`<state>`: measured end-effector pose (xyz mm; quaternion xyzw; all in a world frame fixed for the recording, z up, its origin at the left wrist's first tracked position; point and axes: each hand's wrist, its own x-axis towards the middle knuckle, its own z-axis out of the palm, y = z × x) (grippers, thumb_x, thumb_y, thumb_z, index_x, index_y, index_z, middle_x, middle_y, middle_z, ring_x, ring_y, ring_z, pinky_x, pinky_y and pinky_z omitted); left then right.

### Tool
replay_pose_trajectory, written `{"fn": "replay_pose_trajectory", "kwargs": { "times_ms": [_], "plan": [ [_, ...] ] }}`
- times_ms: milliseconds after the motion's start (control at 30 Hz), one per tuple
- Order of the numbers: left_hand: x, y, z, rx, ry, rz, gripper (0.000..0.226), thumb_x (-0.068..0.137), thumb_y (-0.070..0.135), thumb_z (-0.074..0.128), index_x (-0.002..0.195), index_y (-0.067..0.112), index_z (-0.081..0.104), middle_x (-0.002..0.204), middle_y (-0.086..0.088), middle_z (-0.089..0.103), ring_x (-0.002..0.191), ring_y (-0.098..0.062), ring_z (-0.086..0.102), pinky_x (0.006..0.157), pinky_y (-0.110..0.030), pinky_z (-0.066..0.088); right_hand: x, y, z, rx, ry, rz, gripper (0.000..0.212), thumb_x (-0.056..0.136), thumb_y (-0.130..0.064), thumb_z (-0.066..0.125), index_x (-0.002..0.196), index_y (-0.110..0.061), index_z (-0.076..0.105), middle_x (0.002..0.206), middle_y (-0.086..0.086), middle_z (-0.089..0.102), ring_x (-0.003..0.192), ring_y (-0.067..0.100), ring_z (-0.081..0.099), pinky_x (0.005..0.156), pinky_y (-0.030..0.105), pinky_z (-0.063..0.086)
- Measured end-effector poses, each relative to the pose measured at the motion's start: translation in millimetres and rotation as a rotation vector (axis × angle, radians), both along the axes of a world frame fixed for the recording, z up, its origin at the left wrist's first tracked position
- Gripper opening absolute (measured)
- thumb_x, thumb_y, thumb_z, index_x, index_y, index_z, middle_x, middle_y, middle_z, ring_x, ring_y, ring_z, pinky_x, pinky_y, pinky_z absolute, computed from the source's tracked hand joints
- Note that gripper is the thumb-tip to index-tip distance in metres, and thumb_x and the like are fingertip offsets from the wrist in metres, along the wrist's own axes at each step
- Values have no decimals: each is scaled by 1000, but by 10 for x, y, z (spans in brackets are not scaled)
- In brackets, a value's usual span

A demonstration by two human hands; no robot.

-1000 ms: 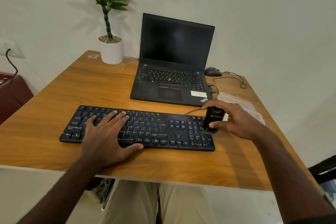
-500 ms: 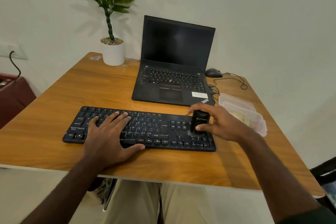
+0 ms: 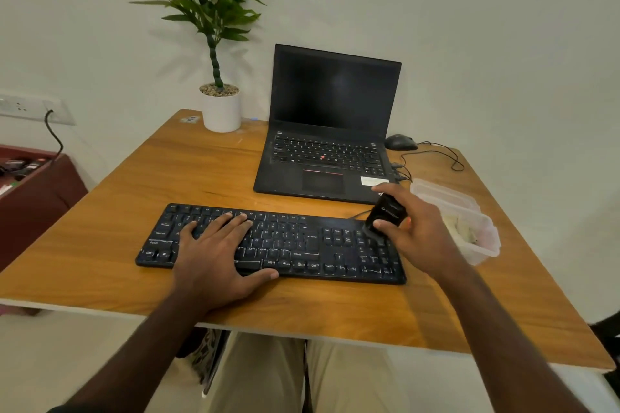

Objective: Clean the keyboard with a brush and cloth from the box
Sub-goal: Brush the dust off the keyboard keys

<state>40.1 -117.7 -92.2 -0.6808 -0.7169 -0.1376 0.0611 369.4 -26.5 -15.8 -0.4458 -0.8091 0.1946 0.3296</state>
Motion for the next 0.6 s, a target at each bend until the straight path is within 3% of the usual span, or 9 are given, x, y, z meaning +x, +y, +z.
{"fn": "replay_pose_trajectory", "kwargs": {
  "times_ms": [133,267,433,533,600],
  "plan": [
    [135,-75,45,-39,-27,31,117,63,104,18,150,28,41,157,9,38,147,-13,28,118,-56,12,-472,-336,-189,-48,231,39,65,86,-15,78,133,-50,50,121,-20,60,112,-1,60,87,32,59],
    [272,-173,74,-17,-152,40,119,61,105,18,151,29,37,159,11,33,147,-9,24,119,-58,6,-910,-580,-312,-40,344,43,70,86,-16,78,131,-59,46,124,-29,55,115,2,58,91,36,58],
    [-303,-336,152,120,-284,41,109,65,99,36,149,31,39,159,10,33,149,-7,16,121,-54,-2,-1111,-704,-408,-125,521,60,67,87,-8,77,134,-48,51,119,-24,58,110,9,64,86,39,61],
    [-887,-414,164,5,-325,76,112,61,101,35,152,36,29,162,12,24,150,-4,9,121,-51,-2,-1206,-731,-432,-136,582,82,69,85,-2,76,135,-40,49,116,-31,56,108,3,64,82,27,60],
    [-1167,-438,123,-118,-356,49,115,57,103,36,153,42,21,163,12,22,150,-4,10,121,-51,1,-1321,-739,-439,-220,603,100,68,85,-3,77,133,-42,48,116,-23,59,105,8,67,77,30,62]
  ]
}}
